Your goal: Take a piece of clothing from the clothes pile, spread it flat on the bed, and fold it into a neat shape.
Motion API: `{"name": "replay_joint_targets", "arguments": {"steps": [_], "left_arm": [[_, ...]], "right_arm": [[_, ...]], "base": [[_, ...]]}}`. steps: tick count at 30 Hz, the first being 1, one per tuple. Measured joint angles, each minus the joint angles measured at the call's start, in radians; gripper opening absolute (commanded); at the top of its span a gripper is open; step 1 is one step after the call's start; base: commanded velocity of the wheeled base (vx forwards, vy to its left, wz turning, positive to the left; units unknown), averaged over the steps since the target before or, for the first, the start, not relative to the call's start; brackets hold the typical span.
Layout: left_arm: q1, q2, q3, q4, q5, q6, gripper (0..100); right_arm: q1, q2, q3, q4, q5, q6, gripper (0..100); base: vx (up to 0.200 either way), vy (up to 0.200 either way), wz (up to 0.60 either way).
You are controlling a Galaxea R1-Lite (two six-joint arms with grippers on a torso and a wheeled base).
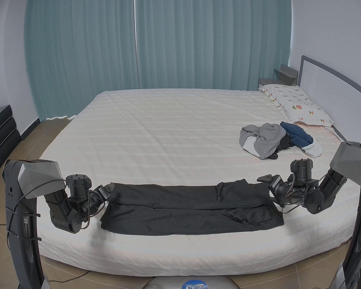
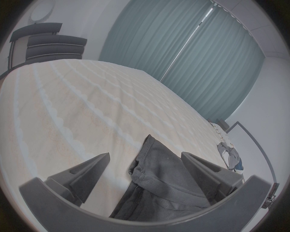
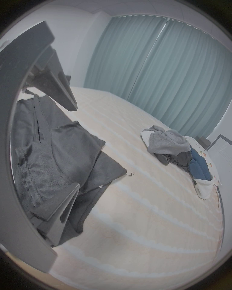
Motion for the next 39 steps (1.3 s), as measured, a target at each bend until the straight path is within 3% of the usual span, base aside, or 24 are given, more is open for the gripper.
{"name": "replay_joint_targets", "arguments": {"steps": [5, 9, 14, 26, 27, 39], "left_arm": [[0.0, -0.007, 0.003, 0.0, 0.0, -0.066, 100], [0.001, -0.017, 0.006, 0.0, 0.0, -0.127, 100], [0.012, -0.025, 0.008, 0.002, -0.001, -0.165, 100], [0.041, -0.027, 0.022, 0.004, -0.049, -0.185, 100], [0.042, -0.027, 0.022, 0.004, -0.049, -0.188, 100], [0.044, -0.027, 0.021, 0.003, -0.049, -0.191, 100]], "right_arm": [[-0.064, -0.027, -0.009, 0.023, 0.119, -0.056, 100], [-0.088, -0.007, -0.03, 0.035, 0.163, -0.175, 100], [-0.092, 0.064, -0.104, 0.056, 0.184, -0.265, 100], [-0.096, 0.195, -0.226, 0.106, 0.234, -0.293, 100], [-0.098, 0.2, -0.23, 0.106, 0.235, -0.291, 0], [-0.122, 0.222, -0.207, 0.098, 0.234, -0.242, 0]], "base": [[0.0, 0.0, 0.0], [0.0, 0.0, 0.0], [0.0, 0.0, 0.0], [0.0, 0.0, 0.0], [0.0, 0.0, 0.0], [0.0, 0.0, 0.0]]}}
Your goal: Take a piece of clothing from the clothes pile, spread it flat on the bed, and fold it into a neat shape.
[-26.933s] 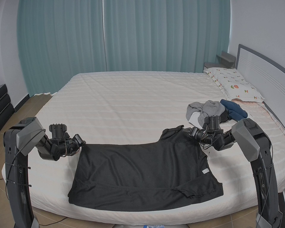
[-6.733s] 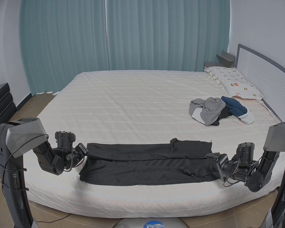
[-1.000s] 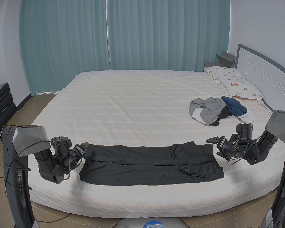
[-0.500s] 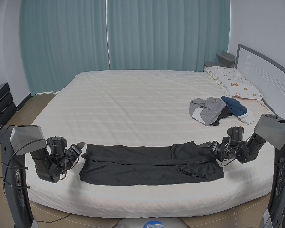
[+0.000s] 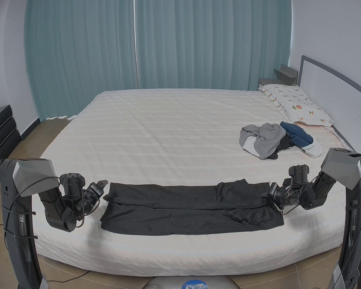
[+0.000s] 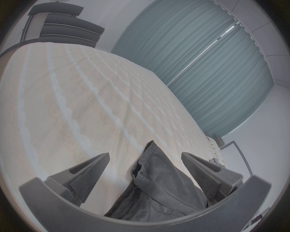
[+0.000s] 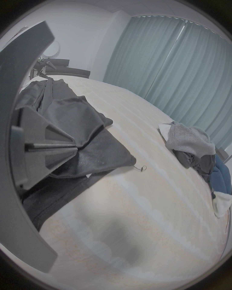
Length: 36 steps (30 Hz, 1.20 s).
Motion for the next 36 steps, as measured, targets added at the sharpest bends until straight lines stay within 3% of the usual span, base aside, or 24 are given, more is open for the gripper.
{"name": "replay_joint_targets", "arguments": {"steps": [18, 24, 32, 36], "left_arm": [[-0.001, -0.001, 0.001, 0.001, 0.0, 0.0, 100], [-0.006, -0.005, -0.037, 0.024, 0.0, 0.001, 100], [-0.018, -0.006, -0.211, 0.302, -0.013, 0.002, 100], [-0.02, 0.001, -0.331, 0.368, -0.072, 0.002, 100]], "right_arm": [[-0.05, -0.013, 0.045, -0.009, -0.008, -0.008, 0], [-0.06, -0.014, 0.072, -0.083, -0.007, -0.015, 0], [-0.057, -0.007, 0.106, -0.138, -0.007, -0.014, 0], [-0.055, -0.002, 0.113, -0.152, -0.007, -0.013, 0]], "base": [[0.0, 0.0, 0.0], [0.0, 0.0, 0.0], [0.0, 0.0, 0.0], [0.0, 0.0, 0.0]]}}
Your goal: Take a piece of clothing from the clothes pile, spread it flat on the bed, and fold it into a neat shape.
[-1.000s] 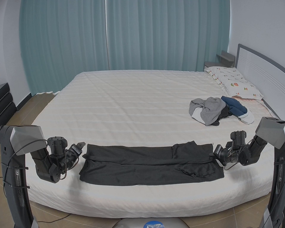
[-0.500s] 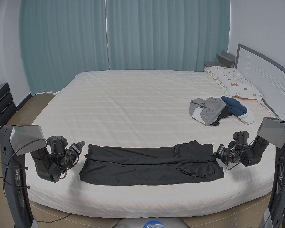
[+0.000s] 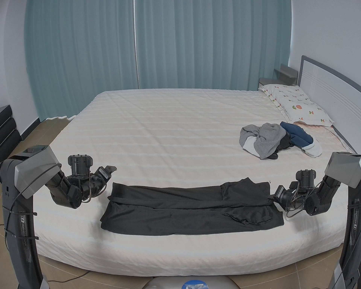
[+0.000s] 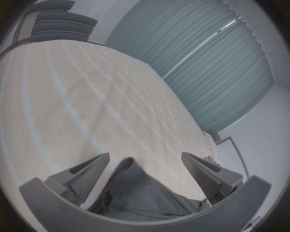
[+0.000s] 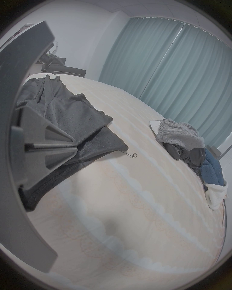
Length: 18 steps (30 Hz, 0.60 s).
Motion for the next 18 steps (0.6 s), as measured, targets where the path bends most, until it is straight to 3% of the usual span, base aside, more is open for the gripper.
{"name": "replay_joint_targets", "arguments": {"steps": [7, 18], "left_arm": [[-0.024, 0.057, -0.12, 0.031, -0.057, 0.012, 100], [-0.045, 0.124, -0.149, 0.026, -0.039, 0.08, 100]], "right_arm": [[0.003, 0.007, 0.007, -0.018, -0.001, 0.006, 0], [0.006, 0.01, 0.009, -0.02, -0.001, 0.008, 0]], "base": [[0.0, 0.0, 0.0], [0.0, 0.0, 0.0]]}}
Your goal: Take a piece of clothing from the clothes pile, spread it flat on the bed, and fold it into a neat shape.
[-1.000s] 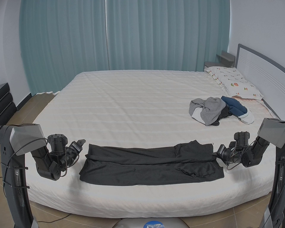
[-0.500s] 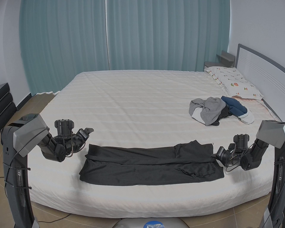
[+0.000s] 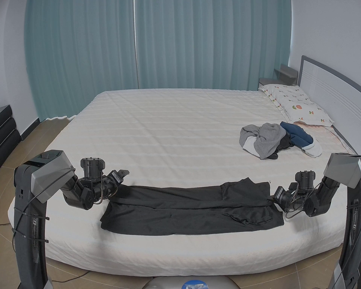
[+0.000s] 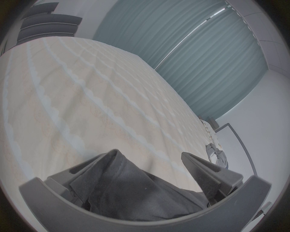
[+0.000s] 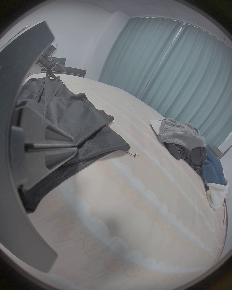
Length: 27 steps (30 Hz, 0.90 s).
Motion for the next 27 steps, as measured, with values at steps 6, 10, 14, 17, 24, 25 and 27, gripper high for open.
{"name": "replay_joint_targets", "arguments": {"steps": [6, 10, 14, 17, 24, 25, 27], "left_arm": [[0.0, 0.018, -0.014, -0.001, 0.021, 0.001, 0], [-0.001, 0.028, -0.023, -0.004, 0.071, 0.0, 0], [0.004, 0.038, -0.039, -0.012, 0.112, -0.01, 0], [0.007, 0.041, -0.047, -0.014, 0.134, -0.046, 0], [0.01, 0.044, -0.054, -0.018, 0.143, -0.072, 0], [0.011, 0.044, -0.054, -0.019, 0.143, -0.074, 0], [0.013, 0.044, -0.051, -0.016, 0.136, -0.076, 0]], "right_arm": [[0.0, 0.0, 0.003, 0.0, 0.0, 0.0, 0], [0.0, 0.0, 0.003, -0.001, 0.0, 0.0, 0], [-0.001, 0.0, 0.003, -0.003, 0.0, 0.002, 0], [-0.002, 0.0, 0.003, -0.003, 0.0, 0.003, 0], [-0.008, -0.003, 0.025, 0.036, -0.012, -0.023, 0], [-0.008, -0.002, 0.016, 0.02, -0.009, -0.012, 0], [-0.011, -0.003, 0.01, 0.004, -0.001, -0.005, 0]], "base": [[0.0, 0.0, 0.0], [0.0, 0.0, 0.0], [0.0, 0.0, 0.0], [0.0, 0.0, 0.0], [0.0, 0.0, 0.0], [0.0, 0.0, 0.0], [0.0, 0.0, 0.0]]}}
